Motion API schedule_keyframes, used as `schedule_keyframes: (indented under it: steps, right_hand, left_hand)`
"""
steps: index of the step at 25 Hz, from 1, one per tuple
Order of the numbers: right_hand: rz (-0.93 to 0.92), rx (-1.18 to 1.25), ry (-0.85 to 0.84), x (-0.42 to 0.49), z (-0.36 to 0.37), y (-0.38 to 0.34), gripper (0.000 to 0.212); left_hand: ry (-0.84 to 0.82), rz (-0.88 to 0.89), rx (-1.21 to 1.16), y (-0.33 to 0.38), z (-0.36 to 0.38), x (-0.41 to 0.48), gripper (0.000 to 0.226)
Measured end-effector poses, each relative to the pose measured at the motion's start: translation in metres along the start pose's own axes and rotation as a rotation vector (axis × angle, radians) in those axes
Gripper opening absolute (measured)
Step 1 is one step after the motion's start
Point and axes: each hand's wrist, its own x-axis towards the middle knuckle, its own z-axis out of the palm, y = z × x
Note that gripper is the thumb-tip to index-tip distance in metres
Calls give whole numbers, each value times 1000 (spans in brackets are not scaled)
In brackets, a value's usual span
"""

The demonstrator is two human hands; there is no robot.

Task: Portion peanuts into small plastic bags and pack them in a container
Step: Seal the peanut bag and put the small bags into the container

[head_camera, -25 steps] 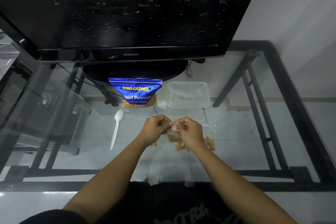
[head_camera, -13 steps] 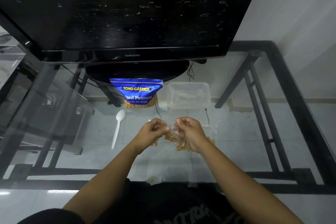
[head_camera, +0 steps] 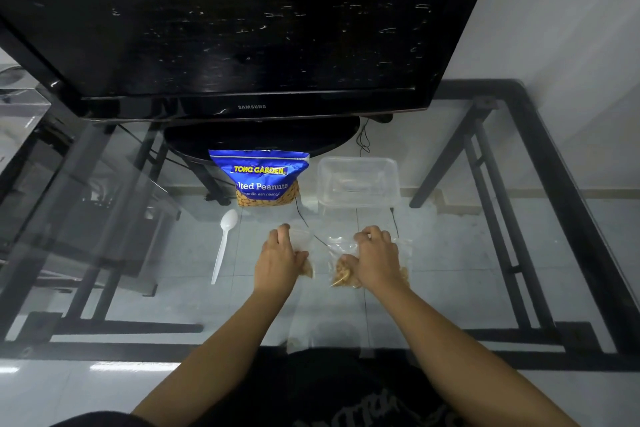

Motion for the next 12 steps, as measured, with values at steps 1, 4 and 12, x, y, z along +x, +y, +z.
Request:
schedule_keyframes:
  steps: [1,4,12]
  right_hand:
    - [-6,19,13,1,0,1,41]
    - [-52,238,82,-1,0,2,19]
    - [125,1059,-7,-10,-5,2,7]
  left_hand:
    - [31,11,22,1,0,0,57]
    - [75,165,-73,9,6,1,50]
    - [-245,70,-665,27,10,3,24]
